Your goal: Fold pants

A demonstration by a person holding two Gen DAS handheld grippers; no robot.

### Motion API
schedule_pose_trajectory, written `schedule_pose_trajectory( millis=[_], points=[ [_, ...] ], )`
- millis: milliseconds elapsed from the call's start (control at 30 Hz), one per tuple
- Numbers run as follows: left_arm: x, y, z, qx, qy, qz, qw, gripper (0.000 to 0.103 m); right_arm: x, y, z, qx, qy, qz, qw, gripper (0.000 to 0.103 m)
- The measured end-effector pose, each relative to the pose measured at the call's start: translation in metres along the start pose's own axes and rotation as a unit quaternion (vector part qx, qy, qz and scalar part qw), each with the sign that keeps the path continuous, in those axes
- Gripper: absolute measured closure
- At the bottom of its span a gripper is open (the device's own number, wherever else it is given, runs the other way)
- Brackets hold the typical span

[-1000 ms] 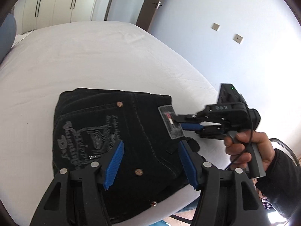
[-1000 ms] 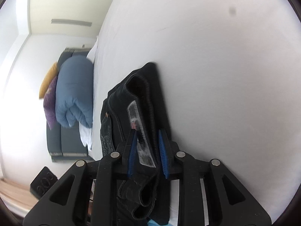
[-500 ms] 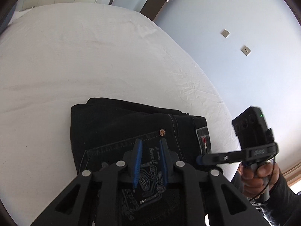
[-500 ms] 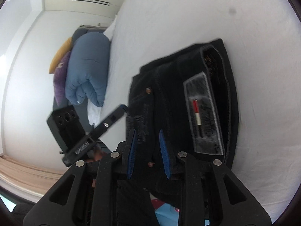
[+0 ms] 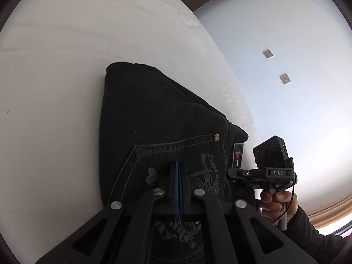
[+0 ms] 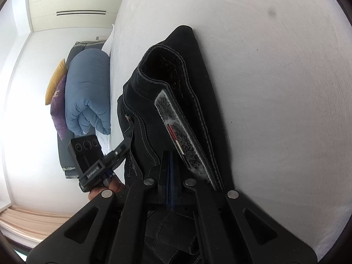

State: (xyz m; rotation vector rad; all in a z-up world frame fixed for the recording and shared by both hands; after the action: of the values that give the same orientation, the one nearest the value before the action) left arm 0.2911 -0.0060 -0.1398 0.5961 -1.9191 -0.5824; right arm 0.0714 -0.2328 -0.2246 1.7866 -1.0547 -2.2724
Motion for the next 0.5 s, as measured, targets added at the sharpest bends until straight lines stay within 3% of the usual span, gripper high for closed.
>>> schedule_pose_trajectory(
  millis=[267, 500],
  points=[
    [0.009, 0.024, 0.06, 0.0, -0.008, 0.0, 1.0, 0.101, 0.0, -0.003, -0.004, 0.01, 0.008, 0.008, 1.0, 0.103],
    [0.025, 0.029, 0.091, -0.014, -0.032, -0.019, 0.9992, 0.101, -0.004, -0.002, -0.002, 0.019, 0.014, 0.015, 1.0, 0.103]
  ],
)
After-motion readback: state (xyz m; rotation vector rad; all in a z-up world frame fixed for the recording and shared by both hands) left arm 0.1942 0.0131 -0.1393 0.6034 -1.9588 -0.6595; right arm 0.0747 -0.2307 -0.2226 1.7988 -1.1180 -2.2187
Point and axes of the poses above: each gripper's, at about its wrist camera, not at the fingertips, and y roughly against the way its jaws point, x to its right, z to its underside, the point moved 8 cm from there along -y, roughly the way its jaws point, and after that the axes turned 4 degrees about -y, right-handed, at the moved point
